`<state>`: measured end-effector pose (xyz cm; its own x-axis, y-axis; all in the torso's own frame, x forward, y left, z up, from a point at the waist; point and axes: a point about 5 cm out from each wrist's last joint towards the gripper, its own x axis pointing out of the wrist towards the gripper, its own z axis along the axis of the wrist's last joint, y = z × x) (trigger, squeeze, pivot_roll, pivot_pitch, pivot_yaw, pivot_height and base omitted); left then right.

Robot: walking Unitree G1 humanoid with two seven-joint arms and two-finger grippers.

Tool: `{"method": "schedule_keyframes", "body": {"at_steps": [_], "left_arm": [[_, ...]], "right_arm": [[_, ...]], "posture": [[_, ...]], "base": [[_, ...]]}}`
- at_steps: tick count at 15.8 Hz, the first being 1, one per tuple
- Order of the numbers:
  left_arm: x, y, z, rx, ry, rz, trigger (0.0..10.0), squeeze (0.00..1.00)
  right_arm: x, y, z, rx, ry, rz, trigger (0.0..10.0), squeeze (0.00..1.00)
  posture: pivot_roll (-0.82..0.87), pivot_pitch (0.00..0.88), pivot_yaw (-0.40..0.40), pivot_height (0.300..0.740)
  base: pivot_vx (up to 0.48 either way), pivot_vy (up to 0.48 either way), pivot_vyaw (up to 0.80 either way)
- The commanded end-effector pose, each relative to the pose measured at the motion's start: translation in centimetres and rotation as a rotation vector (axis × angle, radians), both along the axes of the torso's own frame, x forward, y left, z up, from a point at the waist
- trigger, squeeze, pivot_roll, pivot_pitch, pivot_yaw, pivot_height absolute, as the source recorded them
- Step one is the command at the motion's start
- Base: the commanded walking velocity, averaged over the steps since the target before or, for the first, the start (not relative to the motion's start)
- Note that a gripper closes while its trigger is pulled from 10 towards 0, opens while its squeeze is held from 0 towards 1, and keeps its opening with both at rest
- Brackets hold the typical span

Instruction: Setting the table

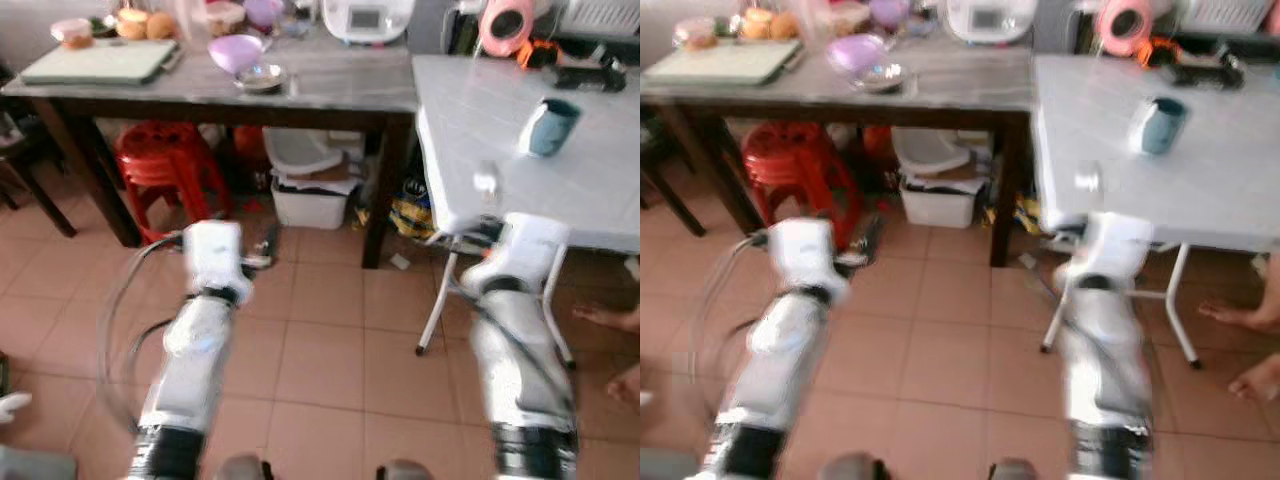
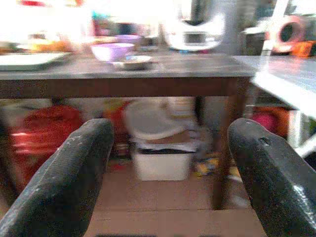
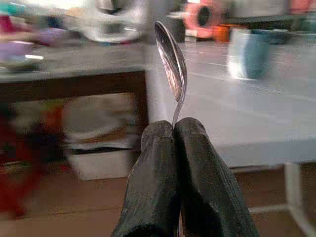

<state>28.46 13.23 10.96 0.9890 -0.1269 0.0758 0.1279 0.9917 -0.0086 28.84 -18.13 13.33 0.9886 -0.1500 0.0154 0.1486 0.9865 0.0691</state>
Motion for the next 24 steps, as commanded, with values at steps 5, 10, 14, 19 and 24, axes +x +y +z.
{"method": "schedule_keyframes", "body": {"at_steps": [5,10,14,19,24], "left_arm": [[-0.48,-1.10,0.87,-0.039,-0.063,-0.097,10.0,0.00],[-0.57,-1.10,0.89,-0.044,-0.067,-0.107,10.0,0.00],[-0.40,-0.97,0.87,-0.038,-0.064,-0.088,10.0,0.00],[-0.29,-0.91,0.79,-0.031,-0.060,-0.073,10.0,0.00],[-0.20,-0.84,0.51,-0.024,-0.036,-0.053,10.0,0.00]], "right_arm": [[0.33,-0.91,0.91,-0.016,-0.038,-0.020,10.0,0.00],[0.37,-0.82,0.85,-0.015,-0.038,-0.015,10.0,0.00],[0.42,-0.64,0.85,-0.019,-0.035,-0.001,10.0,0.00],[0.48,-0.29,0.98,-0.019,-0.044,0.032,10.0,0.00],[0.55,-0.25,0.91,-0.012,-0.039,0.033,10.0,0.00]], "posture": [[-0.03,0.000,0.025,0.740],[-0.03,0.000,0.027,0.740],[-0.03,0.000,0.028,0.740],[-0.03,0.000,0.027,0.740],[-0.03,0.000,0.024,0.740]], "base": [[0.146,0.000,0.00],[0.462,0.000,0.00],[0.478,0.000,0.00],[0.466,0.000,0.00],[0.427,0.117,0.28]]}}
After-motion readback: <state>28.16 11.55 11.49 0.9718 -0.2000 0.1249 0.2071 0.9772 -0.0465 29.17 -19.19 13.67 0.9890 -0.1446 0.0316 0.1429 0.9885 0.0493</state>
